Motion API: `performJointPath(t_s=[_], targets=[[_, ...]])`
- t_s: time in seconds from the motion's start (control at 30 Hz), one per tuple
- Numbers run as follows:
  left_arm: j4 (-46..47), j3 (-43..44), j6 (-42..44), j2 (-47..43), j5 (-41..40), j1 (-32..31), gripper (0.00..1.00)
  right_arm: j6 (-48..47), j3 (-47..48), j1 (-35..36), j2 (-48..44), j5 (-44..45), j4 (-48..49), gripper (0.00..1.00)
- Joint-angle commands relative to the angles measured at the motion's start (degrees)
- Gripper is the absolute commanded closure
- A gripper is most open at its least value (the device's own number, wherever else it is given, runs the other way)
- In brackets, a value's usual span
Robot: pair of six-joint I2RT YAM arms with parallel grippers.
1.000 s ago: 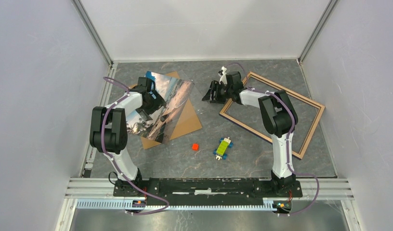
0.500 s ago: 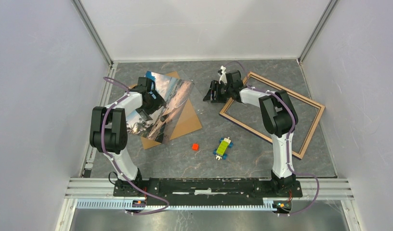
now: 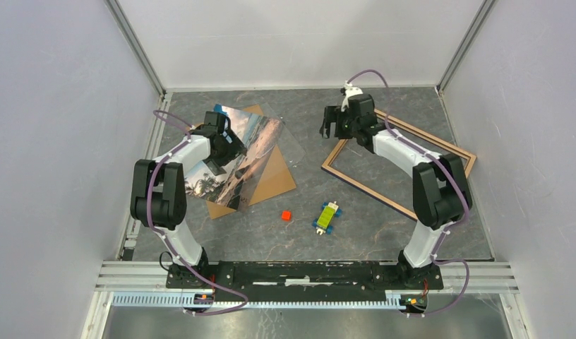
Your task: Put the photo into the frame
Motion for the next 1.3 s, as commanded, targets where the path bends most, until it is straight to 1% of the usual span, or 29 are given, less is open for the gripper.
performJointPath(t_s=[0.0,0.13,0.27,0.5,0.63,0.8,0.87,0.93,1.03,1.13,1.17,1.27], targets=[[1.99,1.17,2.10,-1.26,1.93,-0.31,0.00,7.29,-3.71,-4.07,1.80,7.07,-0.56,0.07],[3.16,1.00,1.83,-0.65,5.85,-0.28,0.00,10.16,-7.18,-4.66,3.89,3.90,6.68,0.09],[3.57,0.95,0.95,0.25,7.57,-0.29,0.00,10.38,-5.42,-4.64,7.24,0.78,7.08,0.11],[4.47,0.43,0.44,0.57,8.60,-0.31,0.00,10.92,-5.53,-4.33,11.34,-6.89,14.24,0.12],[4.58,0.34,0.07,1.43,9.45,-0.18,0.00,9.31,-2.66,-3.41,13.73,-9.88,13.33,0.13],[4.55,0.45,0.16,2.06,9.31,-0.14,0.00,6.10,-0.48,-0.32,13.17,-13.26,14.34,0.13],[4.24,0.69,0.45,2.01,8.76,-0.12,0.00,4.68,1.74,0.44,13.02,-11.40,10.70,0.13],[4.12,0.73,0.55,1.94,8.46,0.10,0.00,3.53,2.05,0.64,11.87,-9.49,8.70,0.13],[4.06,0.65,0.31,1.95,8.64,0.20,0.00,1.07,2.99,0.91,9.47,-4.03,3.78,0.13],[4.07,0.65,-0.03,1.84,8.72,0.26,0.00,-0.49,2.58,1.84,6.59,0.57,3.23,0.12],[4.05,0.57,-0.18,1.76,8.55,0.33,0.00,-0.16,2.25,2.17,6.10,0.11,4.51,0.12],[4.06,-0.19,-1.58,1.59,7.98,0.67,0.00,3.20,2.52,2.66,7.82,-5.49,8.71,0.12]])
